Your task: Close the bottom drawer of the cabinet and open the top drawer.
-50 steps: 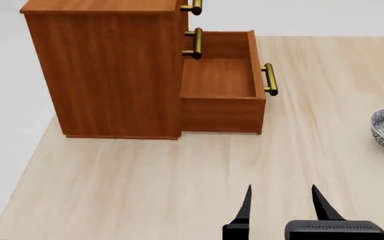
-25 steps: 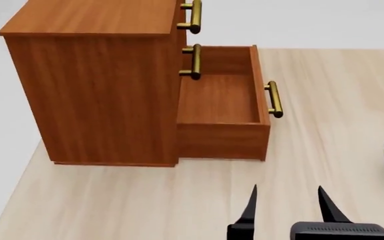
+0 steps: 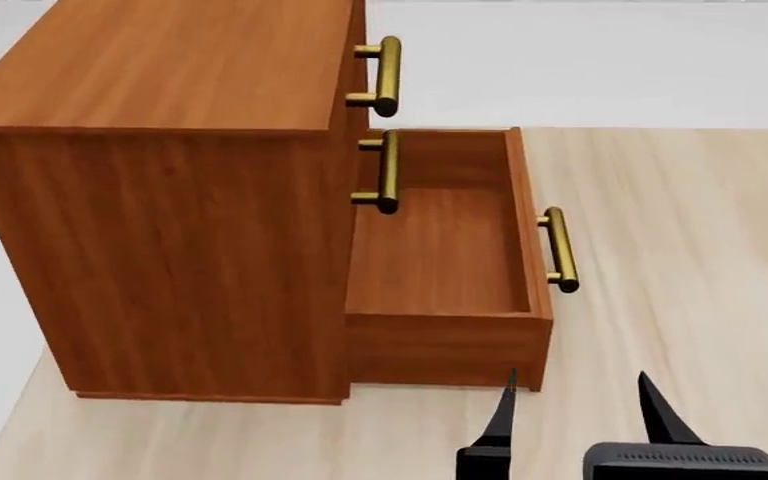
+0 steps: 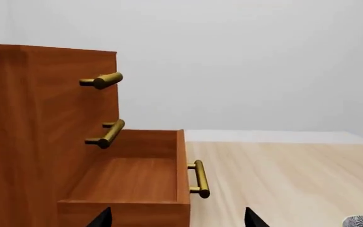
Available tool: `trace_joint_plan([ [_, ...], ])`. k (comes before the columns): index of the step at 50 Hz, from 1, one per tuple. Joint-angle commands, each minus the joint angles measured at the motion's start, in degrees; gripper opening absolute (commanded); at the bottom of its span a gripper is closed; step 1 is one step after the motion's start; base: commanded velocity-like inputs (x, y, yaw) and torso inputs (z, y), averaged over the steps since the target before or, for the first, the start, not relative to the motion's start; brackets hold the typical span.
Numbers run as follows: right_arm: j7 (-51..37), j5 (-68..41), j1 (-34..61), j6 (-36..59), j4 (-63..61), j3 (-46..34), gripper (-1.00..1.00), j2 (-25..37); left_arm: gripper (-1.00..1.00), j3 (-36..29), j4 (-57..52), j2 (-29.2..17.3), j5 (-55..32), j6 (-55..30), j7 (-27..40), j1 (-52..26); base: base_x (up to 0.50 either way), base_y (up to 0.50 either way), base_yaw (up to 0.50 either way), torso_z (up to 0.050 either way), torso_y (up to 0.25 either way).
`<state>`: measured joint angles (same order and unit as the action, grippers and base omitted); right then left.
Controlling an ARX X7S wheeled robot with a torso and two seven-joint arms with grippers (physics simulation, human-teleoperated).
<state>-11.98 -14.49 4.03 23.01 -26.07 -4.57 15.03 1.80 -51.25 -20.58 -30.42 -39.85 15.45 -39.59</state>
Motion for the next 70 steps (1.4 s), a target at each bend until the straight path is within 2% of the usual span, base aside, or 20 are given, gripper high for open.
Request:
trace_joint_plan([
  [1,-0.18,-0.34,0.21,0.05,-0.03,-0.22,1.00,0.27,1.00,-0.14,0.05,-0.37,-0.61,0.04,0.63,-0.54,0.30,0.00,0.00,0.000,0.000],
  [32,-0.83,-1.61,-0.25,-0.63,0.46,-0.12,1.00,0.69,1.00,-0.75,0.34,-1.32,-1.29,1.60,1.67,-0.56,0.29,0.00,0.00,0.000,0.000],
  [49,-1.15,-2.11,-0.71,-1.18,0.00,-0.15,1.00,1.11,1.00,-1.14,-0.09,-1.89,-2.31,0.73,3.04,-1.44,0.00,0.00,0.00,0.000,0.000],
  [70,-1.61,-2.69,-1.05,-1.69,-0.19,-0.23,1.00,1.42,1.00,-1.36,-0.02,-2.56,-3.63,0.54,4.21,-2.08,0.00,0.00,0.00,0.000,-0.186],
])
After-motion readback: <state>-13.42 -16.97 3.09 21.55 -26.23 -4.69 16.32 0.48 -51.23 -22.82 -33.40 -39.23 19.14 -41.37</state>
